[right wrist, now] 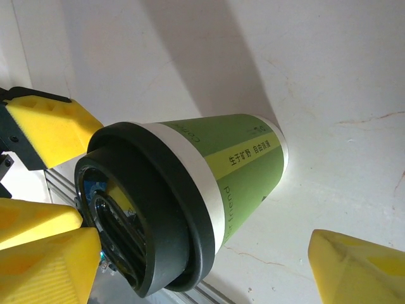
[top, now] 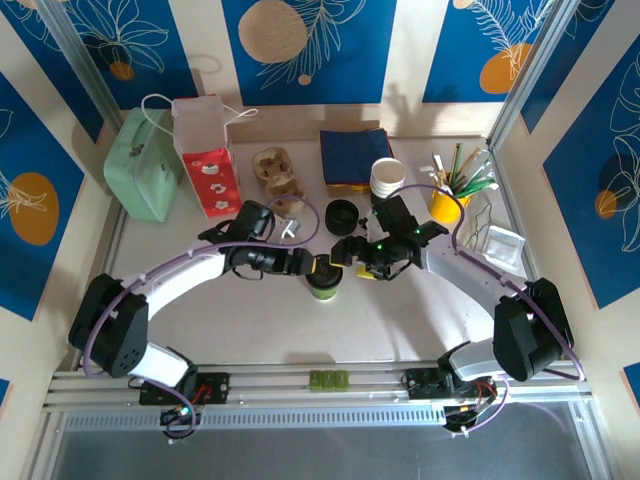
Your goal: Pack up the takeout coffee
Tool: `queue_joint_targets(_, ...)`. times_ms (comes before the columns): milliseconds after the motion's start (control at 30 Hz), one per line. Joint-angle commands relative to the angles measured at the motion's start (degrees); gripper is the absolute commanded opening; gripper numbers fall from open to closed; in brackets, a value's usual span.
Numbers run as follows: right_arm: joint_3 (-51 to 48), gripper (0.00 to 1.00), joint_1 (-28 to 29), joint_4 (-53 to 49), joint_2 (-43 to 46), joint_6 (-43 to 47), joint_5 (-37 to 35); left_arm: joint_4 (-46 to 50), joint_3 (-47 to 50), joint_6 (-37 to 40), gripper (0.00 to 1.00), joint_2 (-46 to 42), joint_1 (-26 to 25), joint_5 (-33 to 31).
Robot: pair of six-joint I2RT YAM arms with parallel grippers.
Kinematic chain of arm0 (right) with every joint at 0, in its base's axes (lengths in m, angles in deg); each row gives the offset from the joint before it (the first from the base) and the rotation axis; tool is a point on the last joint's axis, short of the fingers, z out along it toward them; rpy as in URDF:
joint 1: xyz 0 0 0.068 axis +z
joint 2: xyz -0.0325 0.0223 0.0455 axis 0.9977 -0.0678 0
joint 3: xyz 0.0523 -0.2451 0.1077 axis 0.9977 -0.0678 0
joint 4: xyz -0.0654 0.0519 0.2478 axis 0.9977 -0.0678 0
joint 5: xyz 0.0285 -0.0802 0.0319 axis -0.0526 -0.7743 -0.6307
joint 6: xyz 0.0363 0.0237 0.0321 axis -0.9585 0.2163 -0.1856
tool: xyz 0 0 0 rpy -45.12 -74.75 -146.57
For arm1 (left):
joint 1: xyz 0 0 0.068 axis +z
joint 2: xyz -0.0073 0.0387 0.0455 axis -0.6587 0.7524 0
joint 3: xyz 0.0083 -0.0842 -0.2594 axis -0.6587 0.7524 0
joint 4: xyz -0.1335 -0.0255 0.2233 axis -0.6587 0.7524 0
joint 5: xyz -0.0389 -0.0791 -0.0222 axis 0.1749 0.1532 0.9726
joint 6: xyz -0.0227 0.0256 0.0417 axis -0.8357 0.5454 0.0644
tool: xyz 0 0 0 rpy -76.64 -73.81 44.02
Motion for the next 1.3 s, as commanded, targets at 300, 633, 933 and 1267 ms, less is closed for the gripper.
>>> queue_joint_targets(300, 1.4, 0.82, -0.06, -0.72, -1.19, 1.51, 0.25, -0.28, -2.52, 1.98, 0.72, 1.26, -0.58, 0.56)
queue_joint_targets(633, 0.98, 0.8, -0.3, -0.89, -2.01, 1.58, -0.34, 0.8, -2.35, 2.8, 0.7, 2.82, -0.67, -0.85)
queue_joint_targets(933, -1.23, 0.78, -0.43, 0.37, -2.41, 0.53, -0.8, 1.79, -0.72, 3.39, 0.69, 2.65, -0.66, -2.47)
queue_joint_targets(1267, -2.85, 0.76, -0.95, 0.42, -2.47, 0.09, -1.55, 1.65, -0.56, 3.39, 0.67, 3.31, -0.75, -3.01)
